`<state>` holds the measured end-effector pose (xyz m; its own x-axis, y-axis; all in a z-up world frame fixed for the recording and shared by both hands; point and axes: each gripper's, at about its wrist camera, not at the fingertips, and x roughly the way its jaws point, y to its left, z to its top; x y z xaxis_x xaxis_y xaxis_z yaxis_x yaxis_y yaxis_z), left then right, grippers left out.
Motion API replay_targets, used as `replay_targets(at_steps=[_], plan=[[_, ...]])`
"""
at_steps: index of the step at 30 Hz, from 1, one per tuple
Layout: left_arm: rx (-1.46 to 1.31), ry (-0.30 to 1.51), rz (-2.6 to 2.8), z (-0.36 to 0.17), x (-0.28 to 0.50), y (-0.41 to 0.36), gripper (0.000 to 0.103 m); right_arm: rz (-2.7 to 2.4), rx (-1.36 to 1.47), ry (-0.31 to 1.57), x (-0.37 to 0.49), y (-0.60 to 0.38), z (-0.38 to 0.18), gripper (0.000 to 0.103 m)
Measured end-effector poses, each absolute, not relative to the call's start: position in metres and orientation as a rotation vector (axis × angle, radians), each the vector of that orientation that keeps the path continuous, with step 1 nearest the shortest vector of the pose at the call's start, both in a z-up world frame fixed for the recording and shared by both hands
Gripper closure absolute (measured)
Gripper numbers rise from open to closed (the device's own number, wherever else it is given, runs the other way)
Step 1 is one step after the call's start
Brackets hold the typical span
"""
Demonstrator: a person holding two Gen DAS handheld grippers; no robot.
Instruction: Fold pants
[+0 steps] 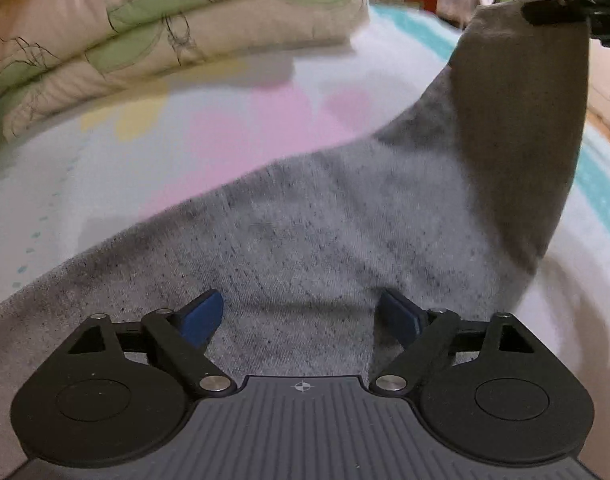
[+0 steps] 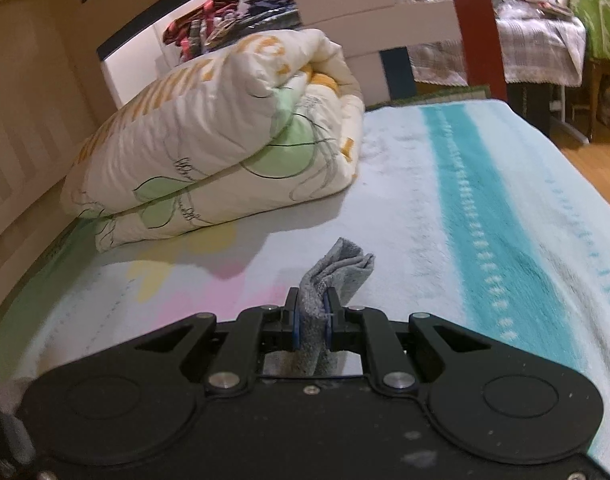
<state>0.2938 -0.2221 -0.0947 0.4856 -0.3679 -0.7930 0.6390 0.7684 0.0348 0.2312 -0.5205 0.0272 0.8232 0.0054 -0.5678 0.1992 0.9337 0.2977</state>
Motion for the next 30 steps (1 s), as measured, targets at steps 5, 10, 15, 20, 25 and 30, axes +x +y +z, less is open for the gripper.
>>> replay_targets(at_steps=[5, 10, 15, 20, 25, 30], plan=[[0.182, 0.883, -0.610, -0.071, 0.302, -0.183, 0.018, -0.051, 0.279, 0.568, 0.228, -0.465, 0.060, 0.091], [0.045, 0.839, -0.520, -0.046, 0.301, -0.102, 0.018, 0.082, 0.216, 0.538, 0.224, -0.375, 0.083, 0.091], [-0.044, 0.836, -0.374, -0.041, 0.297, -0.015, 0.018, 0.247, 0.146, 0.519, 0.213, -0.258, 0.065, 0.091], [-0.055, 0.874, -0.286, -0.045, 0.289, 0.043, 0.018, 0.260, -0.056, 0.582, 0.206, -0.153, -0.019, 0.090], [-0.064, 0.865, -0.277, -0.038, 0.292, 0.058, 0.018, 0.322, -0.132, 0.578, 0.179, -0.122, -0.058, 0.072], [-0.065, 0.844, -0.341, -0.029, 0.296, 0.034, 0.018, 0.377, -0.110, 0.476, 0.143, -0.159, -0.026, 0.060]])
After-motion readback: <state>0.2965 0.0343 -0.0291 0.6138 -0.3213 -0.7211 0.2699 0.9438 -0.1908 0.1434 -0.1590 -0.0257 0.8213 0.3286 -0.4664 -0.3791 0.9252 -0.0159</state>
